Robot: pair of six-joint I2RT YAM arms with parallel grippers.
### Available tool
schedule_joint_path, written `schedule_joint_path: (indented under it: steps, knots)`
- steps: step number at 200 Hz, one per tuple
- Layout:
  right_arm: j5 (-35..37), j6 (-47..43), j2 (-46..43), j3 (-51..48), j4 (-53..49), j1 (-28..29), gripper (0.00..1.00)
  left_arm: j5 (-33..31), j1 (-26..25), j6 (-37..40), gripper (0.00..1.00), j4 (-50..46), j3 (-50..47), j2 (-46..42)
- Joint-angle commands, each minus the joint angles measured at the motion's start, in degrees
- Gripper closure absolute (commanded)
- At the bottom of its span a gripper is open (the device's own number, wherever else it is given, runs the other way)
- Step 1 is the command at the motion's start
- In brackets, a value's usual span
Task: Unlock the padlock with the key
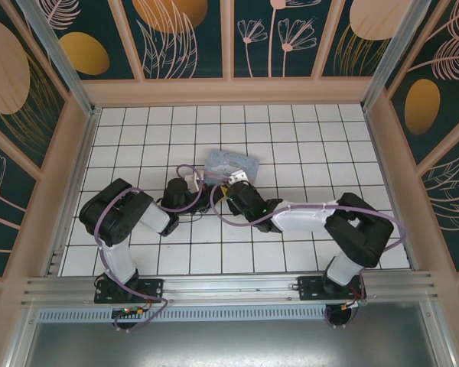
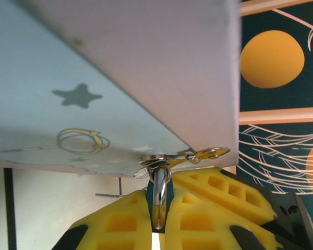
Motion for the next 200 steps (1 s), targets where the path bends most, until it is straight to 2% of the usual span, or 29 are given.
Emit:
schedule_joint_path:
  steps: [1,19,36,103,117,147,200]
  knots:
    - [-0.46,0.4,-5.63,-2.31,3.54,-0.46,0.76,5.28,-1.03,-0.25,1.0,0.16,0.26,0.68]
    - [-0.5,-0.82,-8.15,-4.87,3.49,-0.25,0.67,5.35,-0.97,-0.37,1.0,0.07,0.57,0.75]
    - [0.49,-2.3,-9.54,-6.83,3.11,0.19,0.62,5.56,-0.95,-0.33,1.0,-0.23,0.94,0.72]
    - [11.66,-6.61,-5.93,-10.63,4.88,4.48,0.52,5.64,-0.95,-0.24,1.0,-1.21,1.71,0.42]
    - [13.63,-7.37,-4.07,-10.57,5.83,5.61,0.47,5.64,-0.97,-0.3,1.0,-1.37,1.75,0.33]
    - [18.53,-8.83,0.65,-9.33,7.27,8.07,0.46,5.61,-1.01,-0.04,1.0,-1.54,1.74,0.07]
    - [26.42,-9.17,6.3,-7.34,9.33,9.2,0.5,5.7,-0.97,0.01,1.0,-1.66,1.59,0.13]
